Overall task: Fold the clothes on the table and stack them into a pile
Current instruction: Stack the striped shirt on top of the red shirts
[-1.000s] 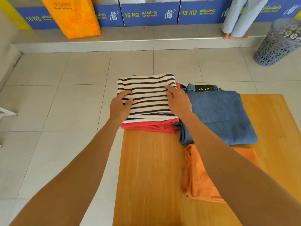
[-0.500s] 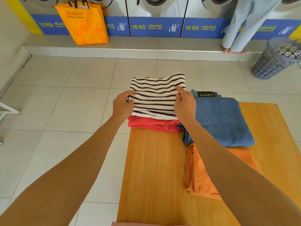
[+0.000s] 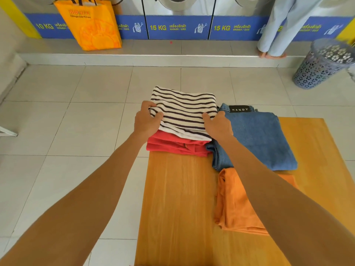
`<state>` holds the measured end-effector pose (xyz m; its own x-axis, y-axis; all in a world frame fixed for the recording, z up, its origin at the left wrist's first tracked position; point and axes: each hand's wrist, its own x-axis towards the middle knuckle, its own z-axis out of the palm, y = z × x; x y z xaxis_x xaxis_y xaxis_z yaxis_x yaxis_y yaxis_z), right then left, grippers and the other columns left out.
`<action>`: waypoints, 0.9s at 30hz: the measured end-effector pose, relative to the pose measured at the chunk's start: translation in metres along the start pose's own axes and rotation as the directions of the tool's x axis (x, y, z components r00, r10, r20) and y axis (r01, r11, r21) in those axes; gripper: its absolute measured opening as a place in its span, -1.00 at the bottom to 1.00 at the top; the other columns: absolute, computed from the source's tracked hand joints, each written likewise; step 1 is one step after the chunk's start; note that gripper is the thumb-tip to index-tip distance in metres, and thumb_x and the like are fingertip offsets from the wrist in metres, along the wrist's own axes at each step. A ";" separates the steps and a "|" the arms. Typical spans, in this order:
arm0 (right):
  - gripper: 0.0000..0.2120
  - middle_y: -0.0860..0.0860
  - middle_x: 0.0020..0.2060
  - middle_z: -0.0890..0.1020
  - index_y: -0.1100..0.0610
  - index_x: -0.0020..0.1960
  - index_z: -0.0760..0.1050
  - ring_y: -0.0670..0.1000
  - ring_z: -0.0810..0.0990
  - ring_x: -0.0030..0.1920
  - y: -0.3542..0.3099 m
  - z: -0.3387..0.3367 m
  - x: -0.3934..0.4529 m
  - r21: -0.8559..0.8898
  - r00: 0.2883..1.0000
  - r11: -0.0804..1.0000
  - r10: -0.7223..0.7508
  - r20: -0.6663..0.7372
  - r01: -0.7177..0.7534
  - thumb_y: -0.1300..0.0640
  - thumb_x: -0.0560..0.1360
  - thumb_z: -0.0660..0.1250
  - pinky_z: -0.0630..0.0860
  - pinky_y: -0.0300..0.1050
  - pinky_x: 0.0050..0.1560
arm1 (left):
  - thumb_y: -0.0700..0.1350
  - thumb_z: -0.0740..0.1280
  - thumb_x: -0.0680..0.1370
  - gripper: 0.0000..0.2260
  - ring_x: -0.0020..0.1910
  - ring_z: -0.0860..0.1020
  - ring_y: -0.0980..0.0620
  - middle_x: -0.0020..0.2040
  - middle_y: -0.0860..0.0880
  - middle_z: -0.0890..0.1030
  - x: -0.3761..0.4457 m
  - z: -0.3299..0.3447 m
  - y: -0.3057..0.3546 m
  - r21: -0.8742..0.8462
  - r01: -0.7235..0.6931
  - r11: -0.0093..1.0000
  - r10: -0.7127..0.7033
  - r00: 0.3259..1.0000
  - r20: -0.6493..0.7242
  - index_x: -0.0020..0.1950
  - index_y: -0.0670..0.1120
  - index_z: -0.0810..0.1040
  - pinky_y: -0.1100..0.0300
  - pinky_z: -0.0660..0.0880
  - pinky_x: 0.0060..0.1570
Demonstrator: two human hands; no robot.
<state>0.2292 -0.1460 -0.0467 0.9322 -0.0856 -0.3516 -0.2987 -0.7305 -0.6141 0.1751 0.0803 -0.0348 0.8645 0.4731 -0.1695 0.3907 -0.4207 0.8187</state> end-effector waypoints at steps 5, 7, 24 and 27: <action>-0.46 0.22 0.13 0.59 0.19 0.30 0.30 0.26 0.58 0.11 0.010 0.009 -0.004 -0.061 0.999 0.998 -0.033 0.005 0.034 -0.24 0.59 0.18 0.56 0.19 0.05 | -0.02 0.38 0.52 -0.63 0.09 0.56 -0.04 0.16 0.00 0.54 -0.002 0.003 -0.021 0.043 0.062 0.997 -0.064 0.997 0.044 0.28 0.03 0.39 0.15 0.54 -0.05; -0.49 0.19 0.08 0.61 0.18 0.25 0.33 0.23 0.59 0.06 0.012 0.011 -0.004 -0.106 0.997 0.992 -0.067 -0.031 0.063 -0.25 0.58 0.18 0.53 0.11 -0.04 | 0.07 0.38 0.51 -0.60 0.10 0.55 -0.05 0.18 -0.01 0.54 -0.010 0.001 -0.036 0.134 0.043 0.990 -0.049 0.998 0.045 0.29 0.04 0.38 0.07 0.57 0.02; -0.57 0.16 0.07 0.62 0.15 0.24 0.38 0.22 0.61 0.06 0.012 0.005 -0.010 0.029 0.992 0.992 -0.123 -0.027 0.123 -0.19 0.62 0.16 0.59 0.22 0.05 | -0.11 0.37 0.54 -0.82 0.00 0.59 0.04 0.03 0.01 0.63 -0.021 -0.013 -0.021 0.232 -0.165 0.959 0.235 0.916 -0.324 0.14 -0.02 0.56 0.25 0.53 -0.07; -0.62 0.14 0.08 0.64 0.12 0.30 0.41 0.17 0.61 0.06 -0.001 -0.002 -0.009 0.135 0.980 0.973 -0.173 -0.095 0.185 -0.11 0.64 0.17 0.58 0.12 0.03 | -0.15 0.37 0.54 -0.83 -0.07 0.59 0.08 0.00 0.03 0.63 -0.027 -0.022 -0.016 0.078 -0.124 0.989 0.143 0.926 -0.350 0.13 -0.04 0.57 0.27 0.56 -0.07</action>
<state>0.2216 -0.1459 -0.0422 0.9850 -0.0224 -0.1711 -0.1461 -0.6356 -0.7581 0.1384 0.0914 -0.0315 0.7456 0.6487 0.1525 0.3042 -0.5349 0.7883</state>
